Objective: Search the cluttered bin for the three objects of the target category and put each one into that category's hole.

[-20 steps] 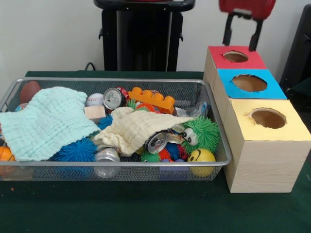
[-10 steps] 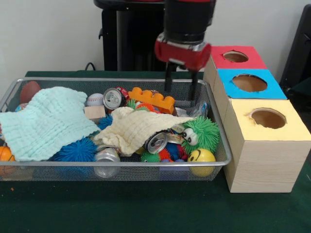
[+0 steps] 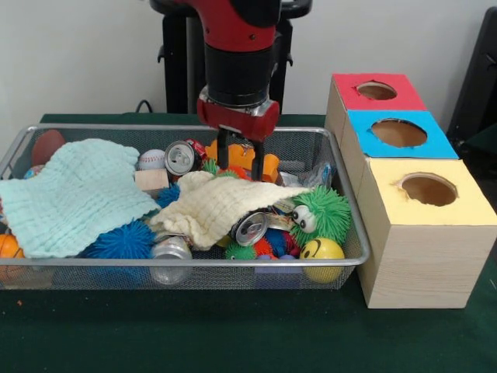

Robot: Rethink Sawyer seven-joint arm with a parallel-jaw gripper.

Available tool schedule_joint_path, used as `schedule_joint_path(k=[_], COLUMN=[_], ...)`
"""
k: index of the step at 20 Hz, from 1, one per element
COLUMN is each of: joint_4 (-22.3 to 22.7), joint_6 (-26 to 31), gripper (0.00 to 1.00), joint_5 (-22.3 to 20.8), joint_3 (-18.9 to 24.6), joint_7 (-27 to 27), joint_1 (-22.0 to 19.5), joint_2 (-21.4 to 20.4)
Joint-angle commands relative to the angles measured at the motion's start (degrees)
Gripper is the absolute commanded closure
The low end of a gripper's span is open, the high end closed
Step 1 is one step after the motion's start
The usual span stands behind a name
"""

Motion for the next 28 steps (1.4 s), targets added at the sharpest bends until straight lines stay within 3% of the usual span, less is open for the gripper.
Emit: schedule_joint_path(k=[1, 9, 12, 19, 28], joint_4=[-3.3, -5.89, -8.01, -11.23, -14.6], joint_6=[2.2, 5.03, 8.96, 18.12, 23.19], gripper=[0.0, 0.0, 0.0, 0.0, 0.0], joint_5=[-7.89, -13.36, -16.07, -20.96, -24.71], joint_3=[9.92, 11.34, 11.62, 15.95, 21.97], joint_7=[-8.28, -7.77, -10.56, -18.57, -19.61], joint_1=[-3.04, -5.04, -6.06, -13.21, -18.36], joint_2=[1.97, 2.07, 1.74, -1.11, 0.18])
